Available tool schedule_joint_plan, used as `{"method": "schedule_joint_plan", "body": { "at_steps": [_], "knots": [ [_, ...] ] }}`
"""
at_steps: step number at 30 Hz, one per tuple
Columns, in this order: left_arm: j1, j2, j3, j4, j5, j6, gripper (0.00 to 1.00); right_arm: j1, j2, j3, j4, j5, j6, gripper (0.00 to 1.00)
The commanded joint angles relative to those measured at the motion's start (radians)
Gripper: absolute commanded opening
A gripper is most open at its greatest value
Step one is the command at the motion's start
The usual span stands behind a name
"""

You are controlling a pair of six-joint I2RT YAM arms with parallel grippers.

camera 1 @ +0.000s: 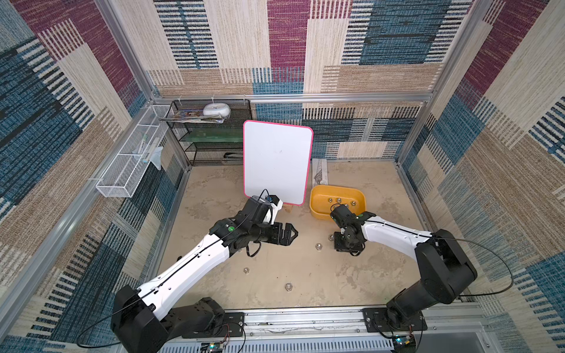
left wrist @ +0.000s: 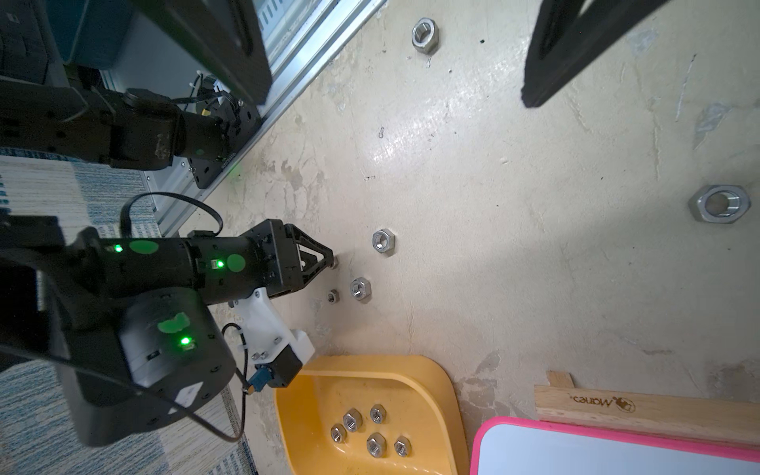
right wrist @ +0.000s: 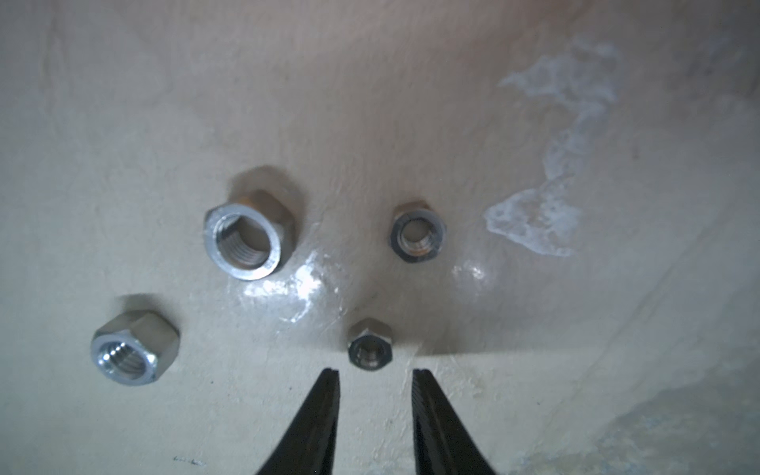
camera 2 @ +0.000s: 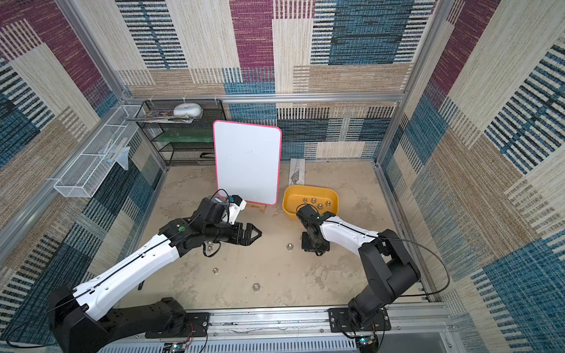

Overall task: Put the nuts on the desktop into the storage box
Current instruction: Pick up the nut from the center of the board, then place the nut in the storage box.

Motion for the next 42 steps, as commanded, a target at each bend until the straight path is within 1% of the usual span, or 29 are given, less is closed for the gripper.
{"method": "schedule_joint_plan", "body": {
  "at_steps": [1, 6, 12, 17, 20, 26, 33, 36, 40, 42],
  "knots": [
    [0.002, -0.012, -0.002, -0.014, 0.008, -0.004, 1.00, 0.000, 0.023, 0.002, 0.030, -0.002, -0.007, 0.35],
    [0.002, -0.034, -0.013, -0.021, -0.004, -0.008, 1.00, -0.001, 0.039, 0.013, 0.033, 0.004, -0.010, 0.35],
    [0.001, -0.041, -0.020, -0.024, -0.008, -0.010, 1.00, 0.001, 0.059, 0.010, 0.039, 0.009, -0.018, 0.32],
    [0.001, -0.037, -0.015, -0.023, -0.004, -0.009, 1.00, 0.001, 0.061, 0.008, 0.038, 0.014, -0.020, 0.27],
    [0.001, -0.035, -0.015, -0.022, -0.003, -0.007, 1.00, 0.000, 0.051, 0.015, 0.029, 0.018, -0.020, 0.19],
    [0.002, -0.025, -0.008, -0.020, 0.000, -0.005, 1.00, 0.000, 0.006, 0.065, -0.033, 0.043, -0.022, 0.18],
    [0.001, -0.014, 0.007, -0.019, 0.001, 0.000, 1.00, -0.004, -0.054, 0.210, -0.159, 0.101, -0.051, 0.19],
    [0.001, -0.009, 0.011, -0.017, 0.004, -0.002, 1.00, -0.035, -0.047, 0.290, -0.174, 0.110, -0.071, 0.20],
    [0.001, -0.008, 0.011, -0.016, -0.003, -0.001, 1.00, -0.088, 0.024, 0.407, -0.165, 0.104, -0.128, 0.20],
    [0.001, -0.012, 0.010, -0.021, -0.016, -0.001, 1.00, -0.105, 0.092, 0.482, -0.159, 0.108, -0.163, 0.20]
  ]
}}
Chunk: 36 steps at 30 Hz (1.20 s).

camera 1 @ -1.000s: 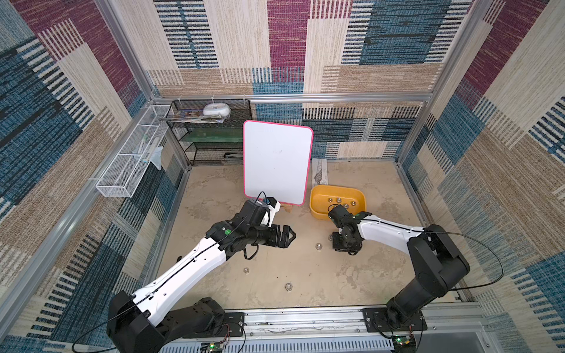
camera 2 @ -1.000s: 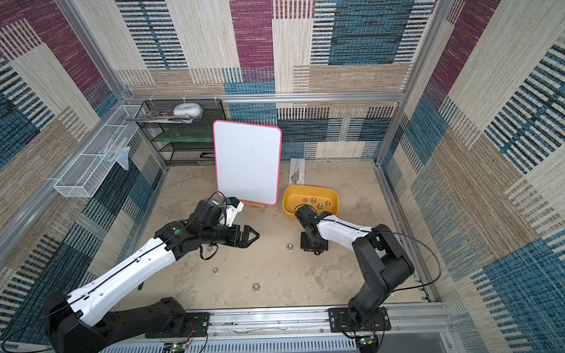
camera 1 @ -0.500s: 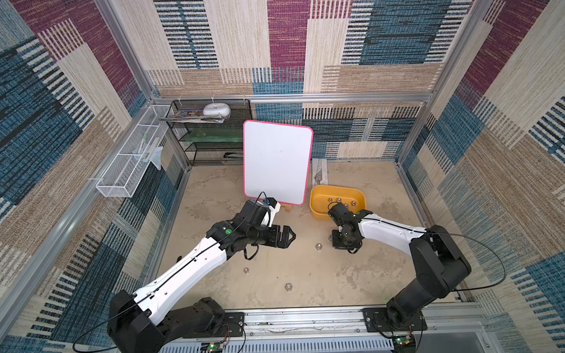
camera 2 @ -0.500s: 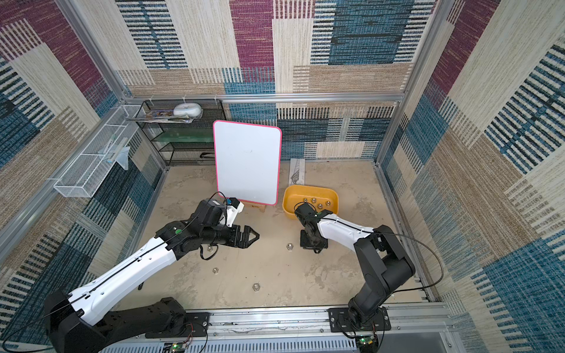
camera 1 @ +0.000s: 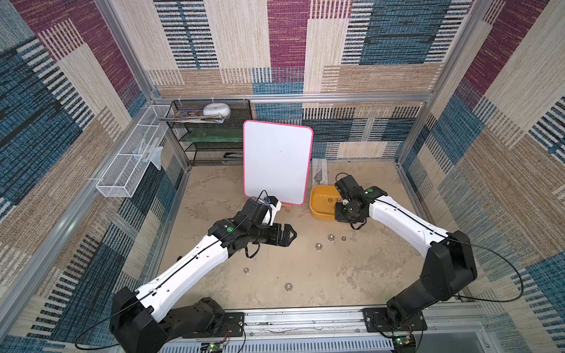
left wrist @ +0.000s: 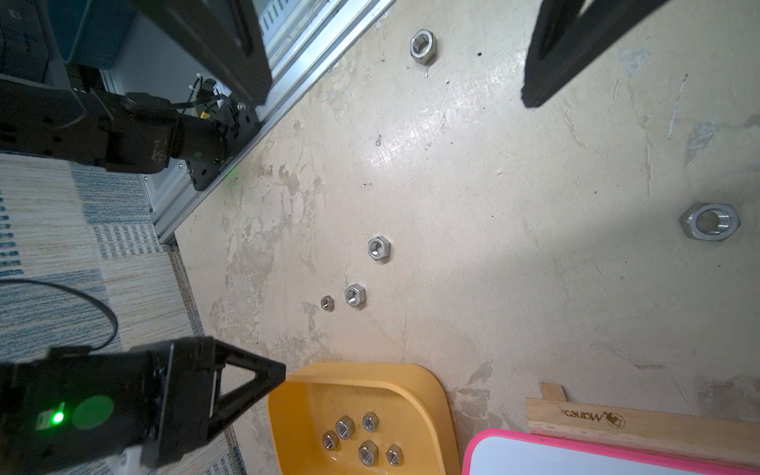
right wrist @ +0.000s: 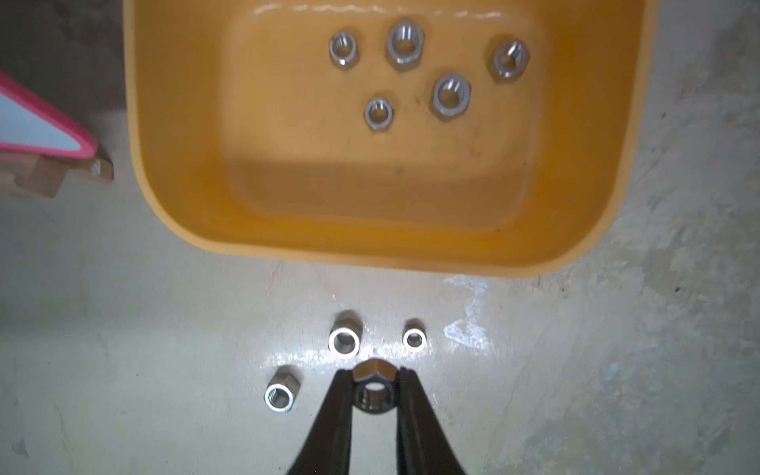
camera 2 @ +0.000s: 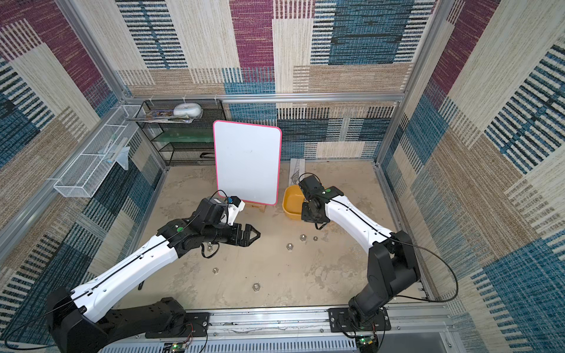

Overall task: Put the nuts on the desktop into the storage box
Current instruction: Place the nut in the storage box.

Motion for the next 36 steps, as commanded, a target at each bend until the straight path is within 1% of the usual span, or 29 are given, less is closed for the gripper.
{"method": "schedule_joint_plan", "body": {
  "at_steps": [1, 9, 16, 21, 24, 26, 28, 30, 34, 36],
  "knots": [
    [0.002, -0.008, 0.007, 0.003, -0.016, 0.009, 1.00, -0.020, 0.085, 0.093, -0.002, 0.017, -0.077, 0.20],
    [0.017, -0.054, -0.002, -0.040, -0.073, 0.010, 1.00, -0.045, 0.376, 0.366, 0.011, -0.022, -0.143, 0.20],
    [0.047, -0.099, -0.021, -0.064, -0.094, 0.004, 1.00, -0.049, 0.569, 0.531, 0.010, -0.041, -0.164, 0.21],
    [0.054, -0.118, -0.027, -0.076, -0.114, -0.003, 1.00, -0.055, 0.686, 0.646, -0.025, -0.044, -0.169, 0.22],
    [0.055, -0.130, -0.032, -0.082, -0.120, -0.005, 1.00, -0.058, 0.711, 0.672, -0.032, -0.045, -0.174, 0.25],
    [0.057, -0.135, -0.036, -0.083, -0.123, -0.006, 1.00, -0.059, 0.709, 0.674, -0.032, -0.047, -0.173, 0.32],
    [0.058, -0.137, -0.038, -0.080, -0.120, -0.006, 1.00, -0.058, 0.698, 0.674, -0.039, -0.046, -0.173, 0.36],
    [0.058, -0.136, -0.038, -0.075, -0.112, -0.004, 1.00, -0.058, 0.670, 0.666, -0.042, -0.047, -0.172, 0.43],
    [0.058, -0.124, -0.034, -0.059, -0.093, 0.009, 1.00, -0.058, 0.590, 0.620, -0.043, -0.043, -0.160, 0.42],
    [0.058, -0.107, -0.027, -0.048, -0.077, 0.015, 1.00, -0.058, 0.533, 0.572, -0.037, -0.044, -0.152, 0.42]
  ]
}}
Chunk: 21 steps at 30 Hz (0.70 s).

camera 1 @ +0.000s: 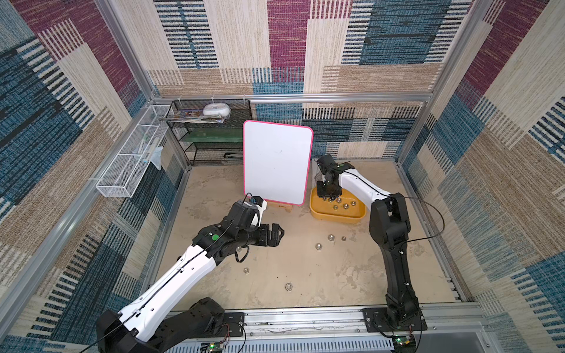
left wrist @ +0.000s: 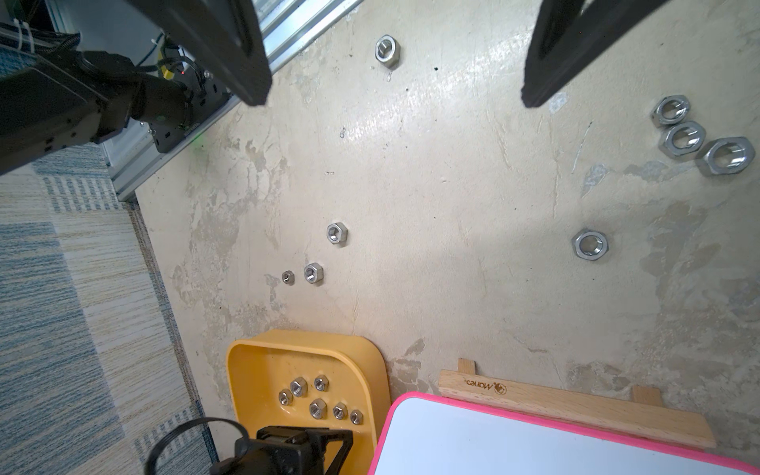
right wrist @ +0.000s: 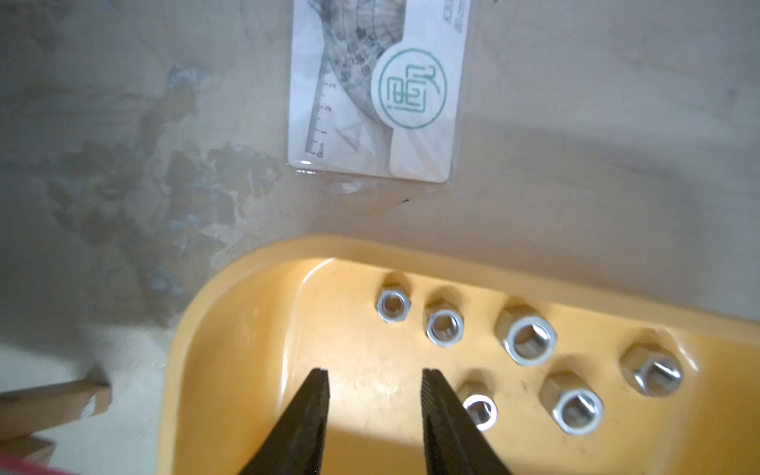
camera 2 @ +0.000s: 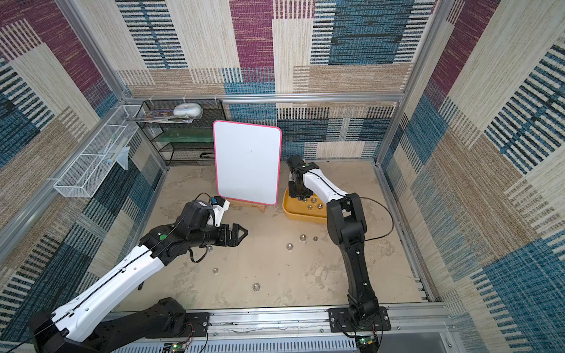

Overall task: Put the nuts on the desktop into the storage box
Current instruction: Place the nut in the storage box, then pick up the nut from the center of the board.

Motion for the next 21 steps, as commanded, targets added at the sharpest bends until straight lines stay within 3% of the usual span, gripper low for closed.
{"method": "schedule_joint_plan", "body": {
  "at_steps": [1, 15, 21],
  "knots": [
    [0.001, 0.022, 0.013, 0.025, 0.033, 0.020, 1.00, -0.001, -0.073, -0.061, -0.006, 0.001, 0.020, 0.42],
    [0.001, 0.153, 0.069, 0.088, 0.133, 0.040, 1.00, 0.010, -0.534, -0.611, 0.031, -0.020, 0.127, 0.38],
    [0.001, 0.194, 0.093, 0.098, 0.150, 0.047, 1.00, 0.015, -0.641, -0.782, 0.047, -0.039, 0.179, 0.38]
  ]
}}
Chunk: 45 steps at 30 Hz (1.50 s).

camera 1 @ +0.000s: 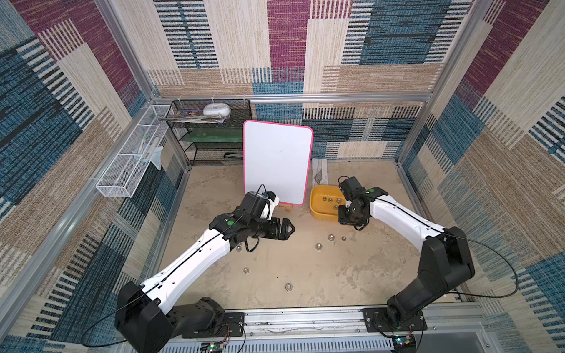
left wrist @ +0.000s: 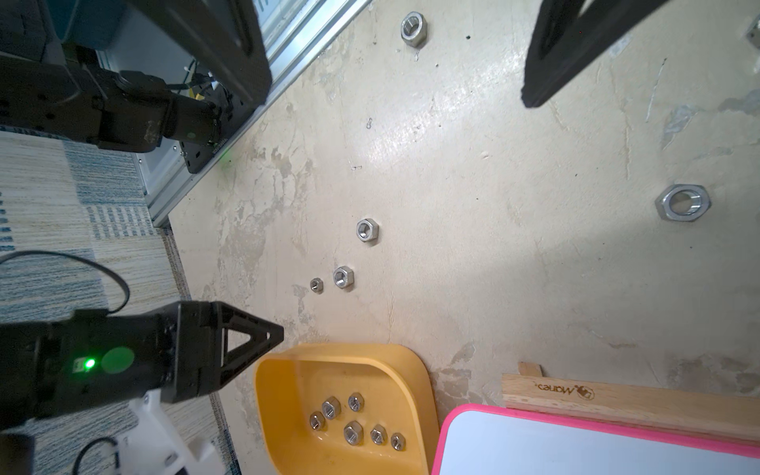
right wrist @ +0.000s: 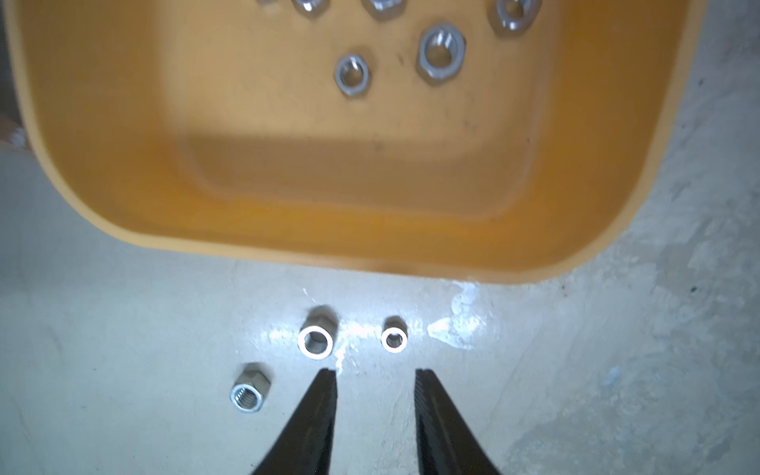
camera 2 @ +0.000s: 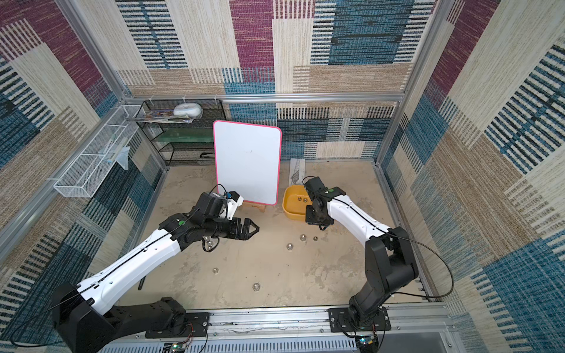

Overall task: Put the nuts on the desktop into the storage box
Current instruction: Pick up the nut from the center of the board.

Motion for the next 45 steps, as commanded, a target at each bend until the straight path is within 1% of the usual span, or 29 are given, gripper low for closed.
{"method": "schedule_joint_plan", "body": {
  "at_steps": [1, 6, 10, 23, 39, 44, 45],
  "knots": [
    [0.000, 0.015, 0.019, 0.025, 0.023, 0.017, 1.00, 0.002, -0.035, -0.070, 0.023, -0.020, 0.048, 0.38],
    [0.000, 0.031, 0.033, 0.023, 0.021, 0.018, 1.00, 0.008, -0.052, -0.172, 0.068, -0.035, 0.073, 0.37],
    [0.001, 0.036, 0.045, 0.014, 0.021, 0.023, 1.00, 0.014, -0.036, -0.214, 0.107, -0.038, 0.077, 0.36],
    [0.001, 0.023, 0.050, -0.008, 0.007, 0.023, 1.00, 0.015, 0.077, -0.176, 0.154, -0.032, 0.062, 0.36],
    [0.000, 0.019, 0.047, -0.022, 0.010, 0.027, 1.00, 0.015, 0.146, -0.160, 0.170, -0.021, 0.092, 0.36],
    [0.000, 0.023, 0.046, -0.013, 0.016, 0.023, 1.00, 0.015, 0.159, -0.151, 0.173, -0.015, 0.091, 0.32],
    [0.000, 0.024, 0.046, -0.012, 0.016, 0.023, 1.00, 0.014, 0.158, -0.150, 0.175, -0.013, 0.089, 0.30]
  ]
}}
